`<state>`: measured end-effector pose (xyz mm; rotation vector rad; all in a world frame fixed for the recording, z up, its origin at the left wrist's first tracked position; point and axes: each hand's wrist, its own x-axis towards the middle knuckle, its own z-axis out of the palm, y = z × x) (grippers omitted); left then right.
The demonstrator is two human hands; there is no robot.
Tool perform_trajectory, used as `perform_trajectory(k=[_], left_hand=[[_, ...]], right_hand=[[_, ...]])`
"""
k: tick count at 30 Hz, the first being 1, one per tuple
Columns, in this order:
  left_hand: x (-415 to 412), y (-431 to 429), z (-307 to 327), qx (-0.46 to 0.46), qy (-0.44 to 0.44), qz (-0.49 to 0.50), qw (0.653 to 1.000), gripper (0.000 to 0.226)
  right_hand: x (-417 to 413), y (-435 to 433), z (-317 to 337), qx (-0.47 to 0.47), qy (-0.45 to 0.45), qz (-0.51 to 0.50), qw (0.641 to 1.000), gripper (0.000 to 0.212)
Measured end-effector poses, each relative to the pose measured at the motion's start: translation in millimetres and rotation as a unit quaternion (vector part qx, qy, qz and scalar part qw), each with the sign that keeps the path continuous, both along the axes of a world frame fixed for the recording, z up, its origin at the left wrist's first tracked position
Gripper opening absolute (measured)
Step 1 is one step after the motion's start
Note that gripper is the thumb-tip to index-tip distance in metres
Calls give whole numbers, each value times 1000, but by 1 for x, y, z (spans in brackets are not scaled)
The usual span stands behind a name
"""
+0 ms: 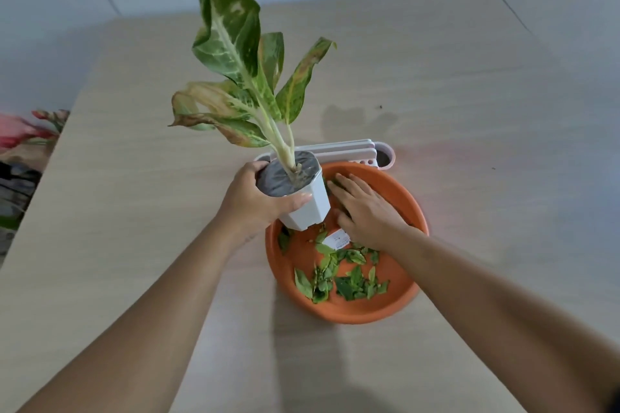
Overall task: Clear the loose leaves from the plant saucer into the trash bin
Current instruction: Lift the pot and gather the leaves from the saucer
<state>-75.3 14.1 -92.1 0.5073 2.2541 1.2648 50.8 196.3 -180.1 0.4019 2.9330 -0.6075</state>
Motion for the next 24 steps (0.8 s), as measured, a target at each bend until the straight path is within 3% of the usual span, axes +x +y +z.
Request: perform_trajectory(k=[4, 8, 13, 18, 21, 24], left_hand=[[2, 3, 4, 5, 9, -8, 1000, 85], [9, 10, 3, 1, 13, -28, 1000, 88], [15, 12, 8, -6, 22, -39, 999, 89], [9, 10, 17, 3, 30, -41, 999, 62], [4, 7, 15, 0, 28, -33, 999, 77], [4, 2, 14, -3, 26, -19, 999, 78]], right_hand=[[10, -11, 6, 12, -23, 81, 996, 54], [30, -21, 11, -17, 68, 95, 993, 32], [4, -2, -5, -8, 7, 14, 1000, 65], [3, -21, 5, 12, -22, 129, 991, 58], [22, -31, 13, -8, 9, 162, 987, 50], [16, -22, 8, 7, 17, 122, 992, 53]])
